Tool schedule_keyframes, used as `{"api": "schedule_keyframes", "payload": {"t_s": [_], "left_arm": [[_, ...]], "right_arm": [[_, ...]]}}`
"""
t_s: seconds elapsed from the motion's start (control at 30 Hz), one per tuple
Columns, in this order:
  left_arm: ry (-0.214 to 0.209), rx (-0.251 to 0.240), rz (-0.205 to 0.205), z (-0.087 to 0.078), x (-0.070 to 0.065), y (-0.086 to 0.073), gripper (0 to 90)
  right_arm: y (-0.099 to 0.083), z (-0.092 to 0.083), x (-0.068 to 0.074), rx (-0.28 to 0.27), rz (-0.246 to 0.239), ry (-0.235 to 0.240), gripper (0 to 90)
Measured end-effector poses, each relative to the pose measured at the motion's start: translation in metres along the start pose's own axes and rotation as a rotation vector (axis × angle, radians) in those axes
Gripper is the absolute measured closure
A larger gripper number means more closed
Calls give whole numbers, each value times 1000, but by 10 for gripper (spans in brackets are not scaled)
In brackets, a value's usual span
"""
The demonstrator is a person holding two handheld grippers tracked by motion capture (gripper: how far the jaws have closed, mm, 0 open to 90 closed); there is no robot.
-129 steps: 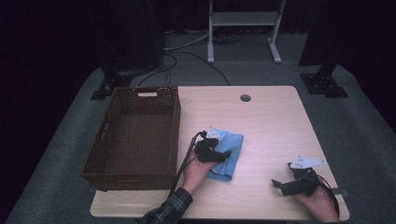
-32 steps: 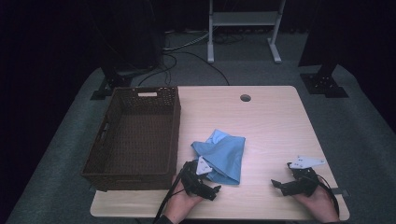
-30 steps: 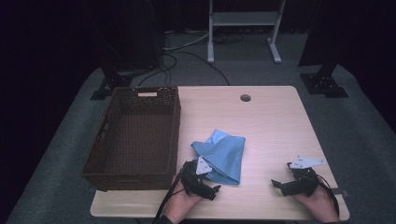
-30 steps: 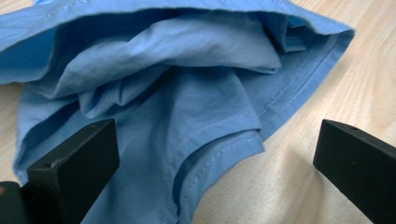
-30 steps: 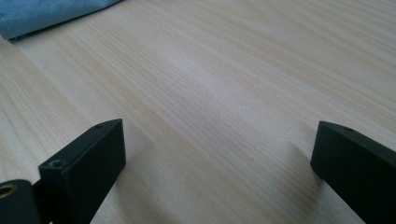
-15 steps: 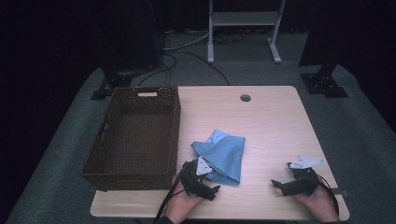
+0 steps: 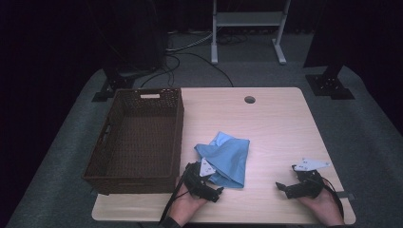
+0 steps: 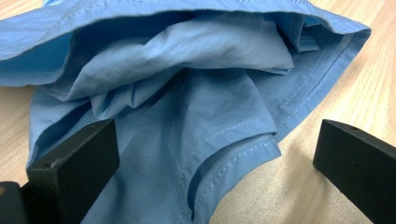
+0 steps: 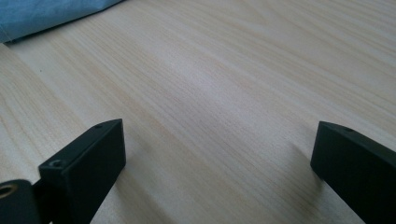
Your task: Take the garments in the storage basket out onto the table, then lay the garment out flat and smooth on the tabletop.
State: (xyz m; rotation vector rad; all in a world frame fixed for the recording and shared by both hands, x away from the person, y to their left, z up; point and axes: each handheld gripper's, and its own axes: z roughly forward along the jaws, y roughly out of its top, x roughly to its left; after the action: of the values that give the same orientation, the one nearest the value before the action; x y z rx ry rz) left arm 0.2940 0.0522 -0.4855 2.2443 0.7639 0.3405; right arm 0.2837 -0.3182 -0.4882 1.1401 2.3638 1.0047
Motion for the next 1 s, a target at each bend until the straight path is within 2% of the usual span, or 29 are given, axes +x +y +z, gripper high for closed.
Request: {"api": "schedule_keyframes", "payload": {"t_s": [0.13,0.23,0.43,0.5,1.0], "left_arm": [[2,0,-1,-2,0,-2,0],[2,3,0,-3,0,-2,0],[0,1,-1,-3,-1,-3,0],[2,1,-2,-3,-1,-3,0],[2,1,-3,-3,-1,-3,0]], "right_arm": [[1,1,-1,-1,3,-1,21],[4,-1,-3,-15,32,23,21],[20,-12,-1,-64,10,2,22],[30,-16,1,-81,-2,13,21],[47,-6,4,-80,-37,40,21]]}}
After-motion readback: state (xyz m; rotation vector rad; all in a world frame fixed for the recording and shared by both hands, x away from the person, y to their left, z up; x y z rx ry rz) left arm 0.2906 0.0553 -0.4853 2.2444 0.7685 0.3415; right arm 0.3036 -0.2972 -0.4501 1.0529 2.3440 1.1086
